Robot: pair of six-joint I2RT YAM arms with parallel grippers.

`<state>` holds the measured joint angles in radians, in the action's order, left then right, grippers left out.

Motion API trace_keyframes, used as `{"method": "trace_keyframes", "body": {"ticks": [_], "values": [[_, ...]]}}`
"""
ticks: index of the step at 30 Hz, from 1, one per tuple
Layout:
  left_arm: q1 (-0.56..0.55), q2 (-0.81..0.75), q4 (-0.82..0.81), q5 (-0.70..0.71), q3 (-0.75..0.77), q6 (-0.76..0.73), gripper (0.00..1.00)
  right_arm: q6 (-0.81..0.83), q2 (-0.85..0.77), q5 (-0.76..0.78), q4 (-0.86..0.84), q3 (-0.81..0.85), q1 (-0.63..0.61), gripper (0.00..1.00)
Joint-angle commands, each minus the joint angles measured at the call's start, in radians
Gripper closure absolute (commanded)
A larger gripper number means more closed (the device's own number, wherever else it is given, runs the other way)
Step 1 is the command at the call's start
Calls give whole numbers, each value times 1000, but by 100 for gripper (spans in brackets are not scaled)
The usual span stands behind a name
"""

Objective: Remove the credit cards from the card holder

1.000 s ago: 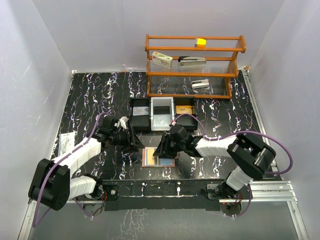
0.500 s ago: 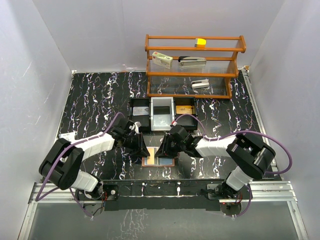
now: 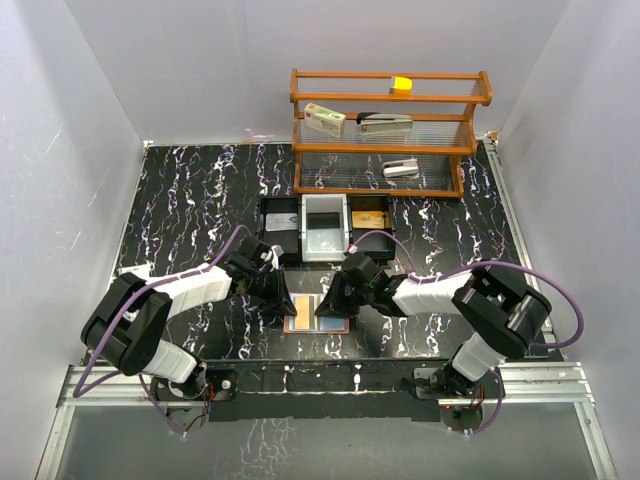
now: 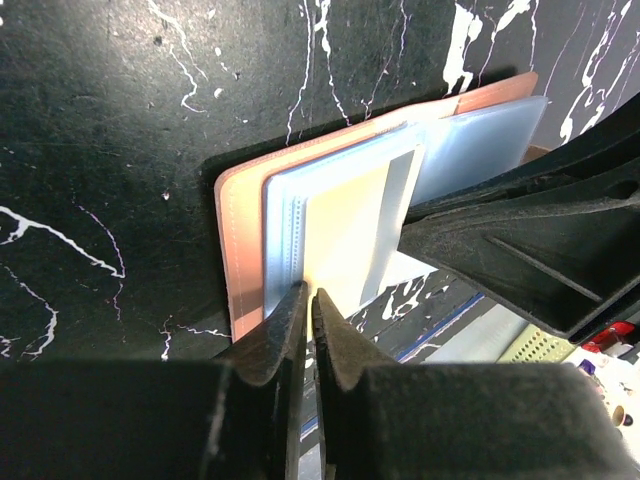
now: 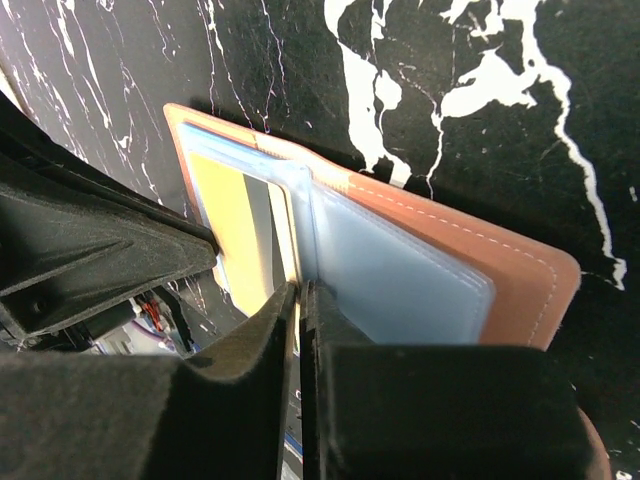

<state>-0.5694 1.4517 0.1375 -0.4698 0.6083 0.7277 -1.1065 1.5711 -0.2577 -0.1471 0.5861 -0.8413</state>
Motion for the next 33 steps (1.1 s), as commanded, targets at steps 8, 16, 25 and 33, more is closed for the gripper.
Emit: {"method": "trace_keyframes", "body": {"ticks": [8,16,25,33], "values": [[-11,3,62,79,-6,-31,97,27,-43,18,17,-14,-1,100],[-11,13,66,76,5,-37,99,40,-42,37,61,1,-1,93],[-11,12,71,66,12,-42,100,49,10,17,44,30,-1,79],[-11,10,99,81,28,-51,100,107,-10,45,106,42,-1,97]]}}
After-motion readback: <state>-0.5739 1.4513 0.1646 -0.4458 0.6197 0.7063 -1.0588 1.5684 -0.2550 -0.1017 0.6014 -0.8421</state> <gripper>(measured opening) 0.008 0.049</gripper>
